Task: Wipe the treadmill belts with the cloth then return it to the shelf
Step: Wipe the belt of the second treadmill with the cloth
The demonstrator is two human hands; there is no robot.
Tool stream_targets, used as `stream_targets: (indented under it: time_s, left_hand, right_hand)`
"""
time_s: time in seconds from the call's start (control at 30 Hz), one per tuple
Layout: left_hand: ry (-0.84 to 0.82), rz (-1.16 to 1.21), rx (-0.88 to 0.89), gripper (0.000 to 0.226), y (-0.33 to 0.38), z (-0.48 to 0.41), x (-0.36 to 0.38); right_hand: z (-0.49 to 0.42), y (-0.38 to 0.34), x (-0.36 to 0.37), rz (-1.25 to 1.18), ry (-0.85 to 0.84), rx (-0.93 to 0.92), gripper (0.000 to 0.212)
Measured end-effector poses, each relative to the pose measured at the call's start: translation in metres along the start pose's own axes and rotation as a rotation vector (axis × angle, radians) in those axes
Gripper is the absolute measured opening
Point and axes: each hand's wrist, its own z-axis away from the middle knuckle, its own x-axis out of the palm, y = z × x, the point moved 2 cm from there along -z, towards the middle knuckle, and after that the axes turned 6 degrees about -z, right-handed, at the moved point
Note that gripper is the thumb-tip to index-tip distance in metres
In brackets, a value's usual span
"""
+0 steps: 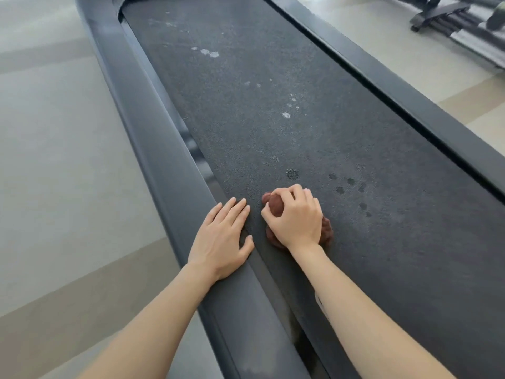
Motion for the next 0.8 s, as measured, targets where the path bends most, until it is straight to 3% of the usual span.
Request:
stream_targets:
  time_s: [0.23,0.5,0.63,0.8]
  left_hand:
    - [0.009,-0.016,0.017,0.062,0.000,0.000,0.000]
    - [-0.039,-0.082,0.038,0.071,0.000,-0.009,0.003]
    - [-0.068,-0.083,0.086,0.073,0.000,-0.011,0.002]
    - [-0.132,-0.056,0.169,0.071,0.005,-0.034,0.000]
  right_hand:
    - [0.012,0.002,-0.016,-0.031,-0.072,0.035,0.027]
    - [0.136,0.075,-0.071,0.046,0.073,0.124,0.027]
    - [0.096,0.100,-0.067,0.074,0.115,0.126,0.026]
    - [-0.009,0.141,-0.053,0.115,0.115,0.271,0.025]
